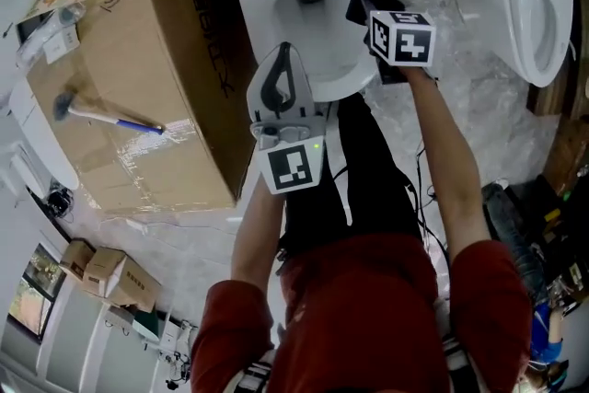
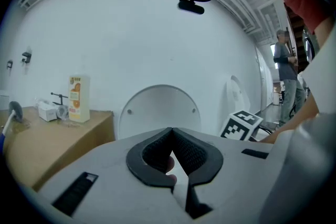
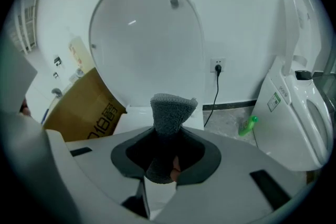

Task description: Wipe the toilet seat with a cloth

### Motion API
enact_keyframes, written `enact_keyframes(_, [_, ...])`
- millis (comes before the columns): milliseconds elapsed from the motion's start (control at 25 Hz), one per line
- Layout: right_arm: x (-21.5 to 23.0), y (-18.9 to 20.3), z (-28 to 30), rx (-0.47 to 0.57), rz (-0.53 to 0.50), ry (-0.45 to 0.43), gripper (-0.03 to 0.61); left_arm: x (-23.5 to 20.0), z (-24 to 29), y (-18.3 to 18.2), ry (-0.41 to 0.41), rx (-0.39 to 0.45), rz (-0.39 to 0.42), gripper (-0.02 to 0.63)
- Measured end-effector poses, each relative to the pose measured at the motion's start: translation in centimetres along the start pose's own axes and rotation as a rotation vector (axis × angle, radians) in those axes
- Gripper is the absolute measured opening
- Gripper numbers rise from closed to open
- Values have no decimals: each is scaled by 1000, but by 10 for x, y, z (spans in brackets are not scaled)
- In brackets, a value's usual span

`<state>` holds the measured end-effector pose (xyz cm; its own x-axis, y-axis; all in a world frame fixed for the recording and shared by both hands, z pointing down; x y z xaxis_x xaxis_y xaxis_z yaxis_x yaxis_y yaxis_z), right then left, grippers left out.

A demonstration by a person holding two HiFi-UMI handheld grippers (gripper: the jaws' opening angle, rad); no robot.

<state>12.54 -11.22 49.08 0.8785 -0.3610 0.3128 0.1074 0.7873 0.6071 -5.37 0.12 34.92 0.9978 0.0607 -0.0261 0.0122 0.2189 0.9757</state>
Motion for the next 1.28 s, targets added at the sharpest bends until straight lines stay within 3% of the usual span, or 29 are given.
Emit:
enact_keyframes(200, [-44, -30, -88, 132, -17, -17, 86, 5, -8, -74, -3, 50, -26, 12])
enact_keyframes(400, [-89, -78, -180, 277, -103, -17, 86, 8, -30, -146, 3, 62, -51, 12])
enact_keyframes(640, [-137, -128, -283, 444, -192, -20, 86, 9, -67, -223, 17, 96, -23, 12])
enact_keyframes(840, [-171, -159, -356, 603, -281, -21, 86, 4, -95, -272, 14, 146, 32, 12])
enact_keyframes(1000, [-192, -174, -399, 714, -364, -6, 86, 2, -111, -312, -13, 224, 31, 12])
enact_keyframes(1280, [-227, -182, -446, 882, -473, 8, 86, -15, -141, -344, -35, 351, 38, 12])
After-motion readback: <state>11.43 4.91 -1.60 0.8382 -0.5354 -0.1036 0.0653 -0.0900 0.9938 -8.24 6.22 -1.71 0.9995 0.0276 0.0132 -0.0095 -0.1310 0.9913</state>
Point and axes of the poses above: the fingertips, and each gripper's own axes: z forward along the fingers, x to its right, y out of its underside, the point moved 5 cm from there along -z, backward along the fingers, and after that the axes turned 8 degrees about -y, right-handed, at the moved point
